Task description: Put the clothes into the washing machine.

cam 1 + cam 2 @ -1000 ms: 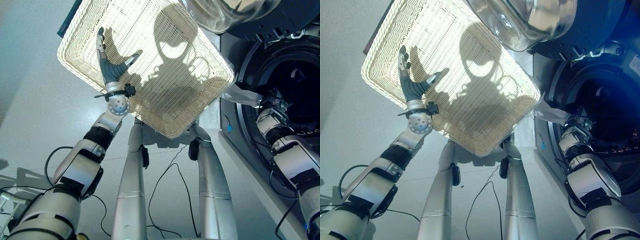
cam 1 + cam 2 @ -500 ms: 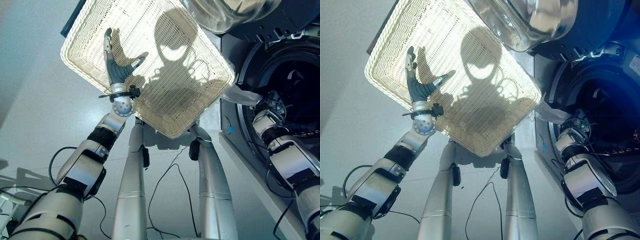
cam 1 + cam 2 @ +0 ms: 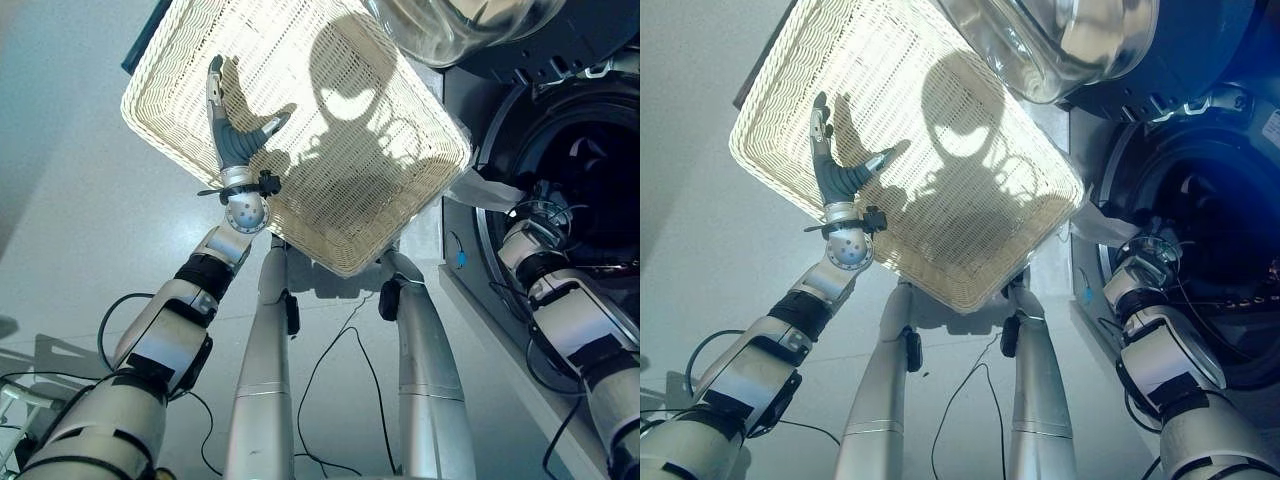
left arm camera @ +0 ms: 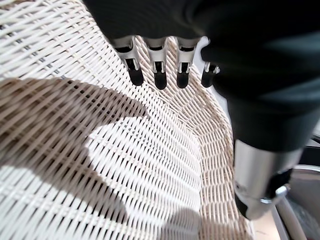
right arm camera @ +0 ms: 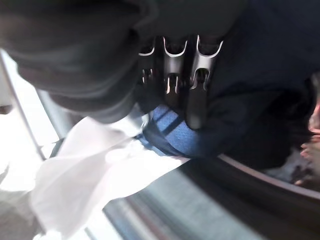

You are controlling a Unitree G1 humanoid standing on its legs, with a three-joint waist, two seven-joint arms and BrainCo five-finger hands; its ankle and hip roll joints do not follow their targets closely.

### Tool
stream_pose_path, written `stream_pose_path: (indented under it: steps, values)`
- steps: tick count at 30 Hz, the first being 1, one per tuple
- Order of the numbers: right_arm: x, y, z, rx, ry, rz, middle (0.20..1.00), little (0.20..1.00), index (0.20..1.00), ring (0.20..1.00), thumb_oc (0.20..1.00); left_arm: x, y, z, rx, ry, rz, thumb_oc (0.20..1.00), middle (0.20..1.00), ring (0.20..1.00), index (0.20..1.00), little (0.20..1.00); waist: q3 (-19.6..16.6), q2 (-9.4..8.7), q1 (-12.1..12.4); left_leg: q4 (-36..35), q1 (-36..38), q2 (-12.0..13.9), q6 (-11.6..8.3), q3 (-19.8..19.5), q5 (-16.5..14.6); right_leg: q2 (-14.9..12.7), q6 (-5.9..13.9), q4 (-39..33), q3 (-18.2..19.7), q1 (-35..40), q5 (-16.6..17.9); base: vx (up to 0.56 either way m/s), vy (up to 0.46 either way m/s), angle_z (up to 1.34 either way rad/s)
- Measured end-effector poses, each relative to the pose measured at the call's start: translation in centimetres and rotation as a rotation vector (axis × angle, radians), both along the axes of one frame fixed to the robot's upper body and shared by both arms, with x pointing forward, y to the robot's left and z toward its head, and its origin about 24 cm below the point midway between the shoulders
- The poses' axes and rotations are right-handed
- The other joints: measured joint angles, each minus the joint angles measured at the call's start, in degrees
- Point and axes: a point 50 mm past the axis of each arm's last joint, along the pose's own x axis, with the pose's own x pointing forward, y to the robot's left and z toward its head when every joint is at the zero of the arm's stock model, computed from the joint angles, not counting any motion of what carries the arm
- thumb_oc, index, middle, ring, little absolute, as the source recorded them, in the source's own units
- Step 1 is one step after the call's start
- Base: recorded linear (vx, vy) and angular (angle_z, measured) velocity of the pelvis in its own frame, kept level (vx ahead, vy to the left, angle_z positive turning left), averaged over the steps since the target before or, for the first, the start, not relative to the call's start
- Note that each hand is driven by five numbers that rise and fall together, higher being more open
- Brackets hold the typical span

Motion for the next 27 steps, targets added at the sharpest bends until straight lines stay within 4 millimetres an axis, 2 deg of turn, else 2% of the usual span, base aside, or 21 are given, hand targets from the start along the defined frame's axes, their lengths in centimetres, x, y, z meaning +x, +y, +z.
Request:
stream_pose_path:
  steps: [20,22,27]
  values:
    - [0.0,-0.1,0.2,0.026,-0.019,-0.007,0.2,0.2,0.2,0.2,0.2,-0.2,-0.4,0.4,-0.001,-0.022,-0.017,1.0,1.0,1.0,1.0,1.0,-0.09,0.26,0.07,0.08,-0.19,0.1,-0.01,-0.06,0.2,0.04,-0.15,0.03,-0.1,-0.13,-0.13,0.0,0.0,0.0]
    - [0.0,-0.2,0.2,0.06,-0.035,-0.018,0.2,0.2,0.2,0.2,0.2,-0.2,-0.4,0.4,-0.001,-0.022,-0.017,1.0,1.0,1.0,1.0,1.0,-0.09,0.26,0.09,0.09,-0.18,0.1,-0.01,-0.07,0.2,0.03,-0.15,0.04,-0.1,-0.12,-0.13,0.0,0.0,0.0]
    - [-0.4,-1.3,0.5,0.335,-0.215,-0.092,0.2,0.2,0.2,0.2,0.2,-0.2,-0.4,0.6,0.003,-0.027,-0.021,1.0,1.0,1.0,1.0,1.0,-0.09,0.26,0.77,0.36,-0.18,0.12,-0.01,-0.11,0.2,0.03,-0.42,0.31,-0.1,-0.1,0.0,0.0,0.0,0.0]
